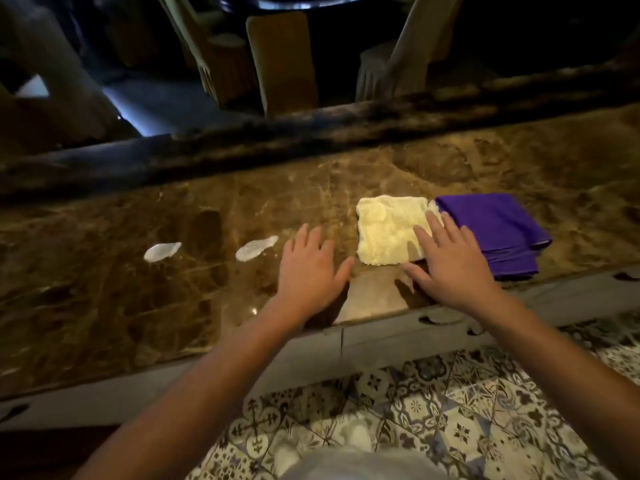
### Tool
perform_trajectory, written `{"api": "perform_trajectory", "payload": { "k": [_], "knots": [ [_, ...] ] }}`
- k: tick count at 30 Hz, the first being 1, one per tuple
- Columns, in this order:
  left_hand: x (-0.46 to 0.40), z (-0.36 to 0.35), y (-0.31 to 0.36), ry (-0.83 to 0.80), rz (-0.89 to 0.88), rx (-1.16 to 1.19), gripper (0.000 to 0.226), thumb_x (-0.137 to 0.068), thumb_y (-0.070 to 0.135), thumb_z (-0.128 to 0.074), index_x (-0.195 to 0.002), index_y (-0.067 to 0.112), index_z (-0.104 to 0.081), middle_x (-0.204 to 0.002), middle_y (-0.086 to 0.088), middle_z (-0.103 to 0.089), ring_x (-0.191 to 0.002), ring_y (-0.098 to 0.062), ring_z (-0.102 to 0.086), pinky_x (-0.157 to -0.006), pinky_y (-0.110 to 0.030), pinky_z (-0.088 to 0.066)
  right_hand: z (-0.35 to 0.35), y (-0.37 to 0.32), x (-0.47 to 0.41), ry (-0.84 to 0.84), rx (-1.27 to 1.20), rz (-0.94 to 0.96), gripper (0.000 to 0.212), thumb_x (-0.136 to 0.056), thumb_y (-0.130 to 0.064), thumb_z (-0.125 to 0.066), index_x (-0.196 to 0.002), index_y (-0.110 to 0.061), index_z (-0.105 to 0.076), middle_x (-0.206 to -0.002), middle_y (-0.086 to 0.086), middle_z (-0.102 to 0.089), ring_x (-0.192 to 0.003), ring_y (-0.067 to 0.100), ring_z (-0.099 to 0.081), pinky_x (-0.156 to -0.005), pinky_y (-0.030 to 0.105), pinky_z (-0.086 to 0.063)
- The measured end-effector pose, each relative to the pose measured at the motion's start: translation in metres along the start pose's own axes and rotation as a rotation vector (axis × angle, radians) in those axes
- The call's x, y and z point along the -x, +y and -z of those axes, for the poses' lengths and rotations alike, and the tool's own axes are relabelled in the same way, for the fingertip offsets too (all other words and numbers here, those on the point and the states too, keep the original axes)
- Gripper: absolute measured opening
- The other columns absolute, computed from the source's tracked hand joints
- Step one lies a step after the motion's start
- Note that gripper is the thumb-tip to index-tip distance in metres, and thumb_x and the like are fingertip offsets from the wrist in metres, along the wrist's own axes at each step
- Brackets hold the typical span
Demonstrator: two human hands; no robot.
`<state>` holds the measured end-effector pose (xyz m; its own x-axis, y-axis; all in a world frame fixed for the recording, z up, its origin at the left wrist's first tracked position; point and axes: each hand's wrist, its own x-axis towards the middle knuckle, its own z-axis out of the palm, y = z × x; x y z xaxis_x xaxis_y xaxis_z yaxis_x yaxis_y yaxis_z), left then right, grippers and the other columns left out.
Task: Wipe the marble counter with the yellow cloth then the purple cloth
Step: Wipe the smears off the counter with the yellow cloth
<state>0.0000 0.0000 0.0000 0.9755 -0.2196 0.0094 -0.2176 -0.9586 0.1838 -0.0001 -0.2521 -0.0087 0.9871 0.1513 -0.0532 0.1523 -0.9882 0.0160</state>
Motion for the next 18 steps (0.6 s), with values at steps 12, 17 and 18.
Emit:
{"api": "perform_trajectory", "payload": {
  "k": [12, 17, 18],
  "knots": [
    [-0.103, -0.039, 0.057, -0.161, 0.282, 0.108, 0.061, -0.096, 0.061, -0.045, -0.106, 0.008, -0.072, -0.116, -0.013, -0.071, -0.113, -0.033, -0.064, -0.093, -0.046, -0.056, -0.027, 0.021, -0.049, -0.033, 0.009, -0.247, 0.084, -0.098, -0.066, -0.03, -0.153, -0.004, -0.038, -0.169, 0.014, -0.021, -0.158, 0.034, -0.004, -0.125, 0.059, -0.007],
    [-0.107, -0.043, 0.058, -0.129, 0.361, 0.464, 0.03, -0.093, 0.032, -0.057, -0.068, 0.015, -0.057, -0.068, -0.008, -0.057, -0.066, -0.028, -0.056, -0.065, -0.038, -0.048, -0.021, 0.016, -0.05, 0.033, 0.035, -0.225, 0.051, -0.097, -0.054, -0.05, -0.128, -0.017, -0.067, -0.159, 0.012, -0.042, -0.154, 0.039, -0.018, -0.123, 0.063, -0.008],
    [-0.105, -0.043, 0.058, -0.113, 0.375, 0.535, 0.031, -0.092, 0.029, -0.057, -0.065, 0.018, -0.048, -0.065, -0.005, -0.048, -0.064, -0.025, -0.049, -0.062, -0.038, -0.042, -0.021, 0.015, -0.05, 0.058, 0.022, -0.22, 0.047, -0.096, -0.052, -0.054, -0.123, -0.017, -0.07, -0.154, 0.012, -0.048, -0.152, 0.039, -0.024, -0.123, 0.063, -0.01]
  ]
}}
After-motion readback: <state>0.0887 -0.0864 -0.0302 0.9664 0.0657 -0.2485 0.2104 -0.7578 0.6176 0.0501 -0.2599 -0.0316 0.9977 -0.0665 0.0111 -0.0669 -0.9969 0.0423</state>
